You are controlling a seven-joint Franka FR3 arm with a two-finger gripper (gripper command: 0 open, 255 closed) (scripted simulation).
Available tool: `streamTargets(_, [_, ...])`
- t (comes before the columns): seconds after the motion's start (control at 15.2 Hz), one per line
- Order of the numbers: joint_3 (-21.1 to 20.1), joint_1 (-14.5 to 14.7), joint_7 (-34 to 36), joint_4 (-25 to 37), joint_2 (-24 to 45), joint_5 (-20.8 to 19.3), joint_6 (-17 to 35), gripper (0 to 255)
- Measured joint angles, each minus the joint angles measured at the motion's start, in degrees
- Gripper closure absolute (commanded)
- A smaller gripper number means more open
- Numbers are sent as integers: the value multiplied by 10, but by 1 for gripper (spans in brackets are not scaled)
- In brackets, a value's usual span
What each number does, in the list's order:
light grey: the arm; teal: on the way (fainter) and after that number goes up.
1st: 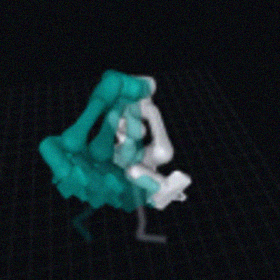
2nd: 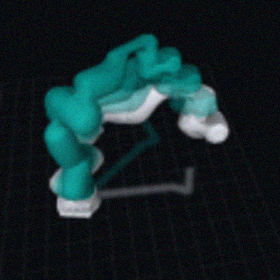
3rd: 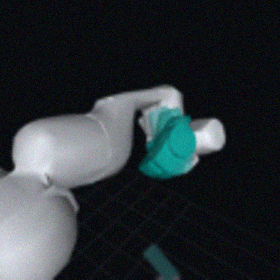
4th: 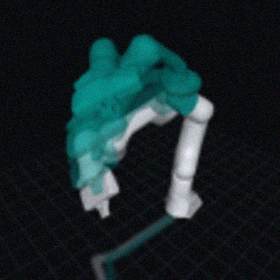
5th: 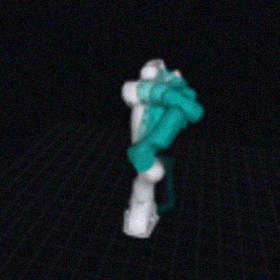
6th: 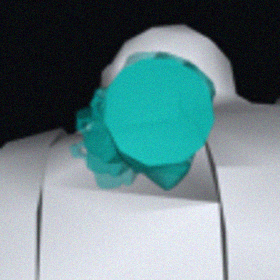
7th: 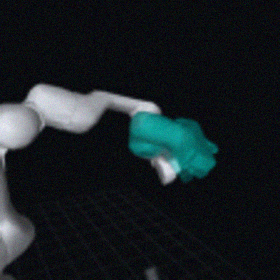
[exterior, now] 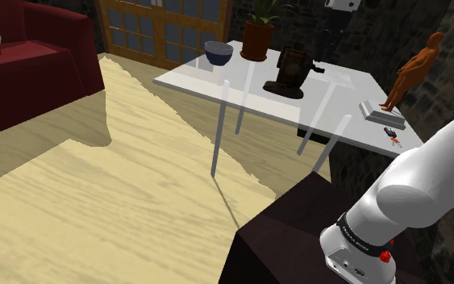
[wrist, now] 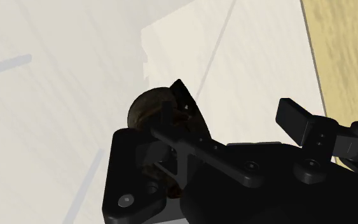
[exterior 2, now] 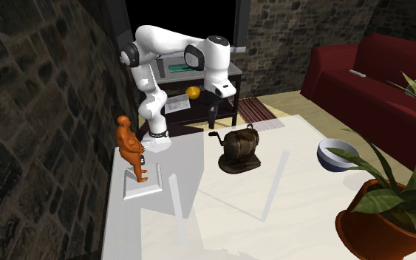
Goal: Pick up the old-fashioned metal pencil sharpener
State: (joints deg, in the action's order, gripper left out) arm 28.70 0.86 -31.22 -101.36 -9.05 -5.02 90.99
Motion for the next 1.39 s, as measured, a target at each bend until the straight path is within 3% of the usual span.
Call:
streamTargets(0.4, [47,-35,-120,152,160,86,-24,0])
streamTargets(0.92, [47,-37,-131,107,169,92,27,0])
streamTargets(0.99, [47,-37,-132,104,169,92,31,255])
streamTargets(1.39, [48,-37,-132,101,169,92,34,255])
